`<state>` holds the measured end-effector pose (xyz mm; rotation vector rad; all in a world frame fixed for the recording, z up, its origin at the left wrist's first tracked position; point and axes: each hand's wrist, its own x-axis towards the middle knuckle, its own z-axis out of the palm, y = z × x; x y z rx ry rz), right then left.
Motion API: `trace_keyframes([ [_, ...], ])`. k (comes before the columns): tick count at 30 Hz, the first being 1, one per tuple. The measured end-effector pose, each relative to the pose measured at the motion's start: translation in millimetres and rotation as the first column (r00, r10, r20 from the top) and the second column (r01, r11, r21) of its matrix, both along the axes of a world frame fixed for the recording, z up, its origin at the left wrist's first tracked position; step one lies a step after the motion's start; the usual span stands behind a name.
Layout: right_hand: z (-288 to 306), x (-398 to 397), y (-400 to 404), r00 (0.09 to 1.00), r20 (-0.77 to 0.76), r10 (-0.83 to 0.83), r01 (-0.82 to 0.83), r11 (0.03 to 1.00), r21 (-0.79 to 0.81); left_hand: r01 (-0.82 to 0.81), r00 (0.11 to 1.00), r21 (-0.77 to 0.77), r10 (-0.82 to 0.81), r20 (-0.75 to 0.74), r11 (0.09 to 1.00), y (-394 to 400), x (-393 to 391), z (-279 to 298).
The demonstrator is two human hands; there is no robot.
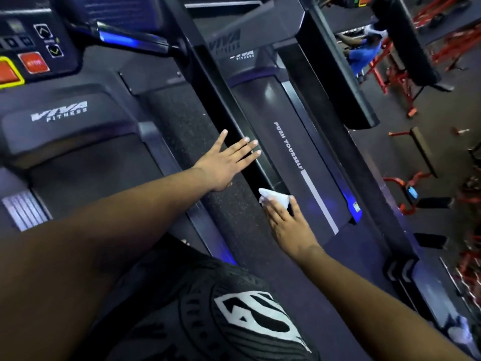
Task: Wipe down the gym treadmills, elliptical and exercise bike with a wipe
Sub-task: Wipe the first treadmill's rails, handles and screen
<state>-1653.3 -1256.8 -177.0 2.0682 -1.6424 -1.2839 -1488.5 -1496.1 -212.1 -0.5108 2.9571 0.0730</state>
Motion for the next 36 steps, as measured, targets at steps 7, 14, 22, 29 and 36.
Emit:
trace_keyframes([
  [7, -3.7, 15.7, -53.7, 0.991, -0.075, 0.114, -0.105, 0.988, 0.114, 0.015, 0.999, -0.051, -0.017, -0.036, 0.999, -4.5, 0.2, -3.5],
  [14, 1.9, 0.2, -10.7, 0.998, -0.036, 0.047, -0.045, 0.996, 0.072, -0.082, 0.995, -0.027, 0.080, -0.054, 0.996, -34.4, 9.0, -2.1],
  [22, -5.3, 22.7, -86.3, 0.977, -0.172, 0.127, -0.110, 0.988, 0.108, -0.083, 0.994, -0.064, 0.078, -0.074, 0.995, -38.7, 14.2, -4.0],
  [29, 12.7, 9.1, -56.0, 0.999, -0.016, -0.031, 0.031, 0.999, 0.012, -0.141, 0.989, -0.049, 0.138, -0.060, 0.989, -68.9, 24.8, -2.3],
  [36, -10.4, 32.0, -131.3, 0.978, -0.164, 0.129, -0.102, 0.981, 0.163, -0.107, 0.991, -0.057, 0.102, -0.089, 0.993, -85.7, 26.6, -7.5],
])
